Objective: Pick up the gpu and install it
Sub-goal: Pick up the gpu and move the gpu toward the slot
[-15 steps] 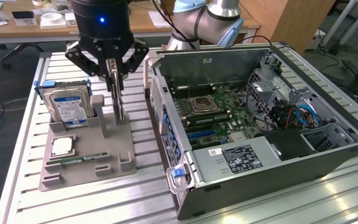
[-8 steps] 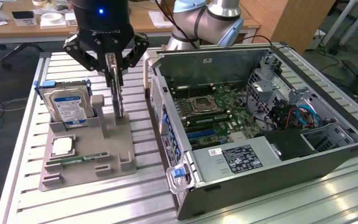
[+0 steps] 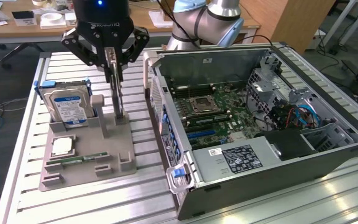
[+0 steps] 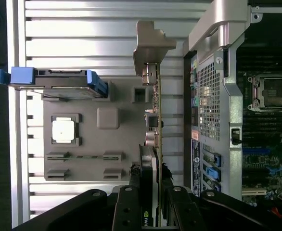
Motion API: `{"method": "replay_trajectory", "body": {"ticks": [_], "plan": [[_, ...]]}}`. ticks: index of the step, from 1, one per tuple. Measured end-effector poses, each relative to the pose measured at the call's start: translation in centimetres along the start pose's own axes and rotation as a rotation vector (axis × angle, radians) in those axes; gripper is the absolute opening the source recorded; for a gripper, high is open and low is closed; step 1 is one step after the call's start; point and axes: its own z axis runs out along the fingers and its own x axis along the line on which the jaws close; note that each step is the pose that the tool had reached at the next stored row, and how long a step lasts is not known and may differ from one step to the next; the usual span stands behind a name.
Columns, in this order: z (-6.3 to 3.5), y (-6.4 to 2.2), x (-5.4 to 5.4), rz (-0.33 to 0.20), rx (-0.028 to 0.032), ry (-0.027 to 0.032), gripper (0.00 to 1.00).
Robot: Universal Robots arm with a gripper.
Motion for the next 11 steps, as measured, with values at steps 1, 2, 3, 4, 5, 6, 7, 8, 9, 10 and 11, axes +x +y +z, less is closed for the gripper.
{"method": "replay_trajectory", "body": {"ticks": [1, 2, 3, 4, 5, 6, 7, 8, 9, 10, 11], "plan": [[-0.11, 0.01, 0.0, 0.0, -0.0001, 0.0, 0.27], [-0.23, 0.02, -0.01, 0.0, 0.0, 0.0001, 0.27], [-0.35, 0.02, -0.01, 0.0, 0.0, 0.0001, 0.27], [-0.44, 0.03, -0.01, 0.0, -0.0001, 0.0, 0.27], [-0.46, 0.03, -0.01, 0.0, -0.0001, 0.0, 0.27], [-0.46, 0.03, -0.01, 0.0, -0.0001, -0.0001, 0.27], [-0.46, 0.03, -0.01, 0.0, -0.0002, -0.0001, 0.27], [-0.46, 0.03, -0.02, 0.0, -0.0001, 0.0, 0.27], [-0.47, 0.03, -0.02, 0.0, -0.0001, 0.0, 0.27], [-0.47, 0.03, -0.02, 0.0, 0.0, 0.0001, 0.27], [-0.48, 0.03, -0.02, 0.0, 0.0001, 0.0001, 0.27]]}}
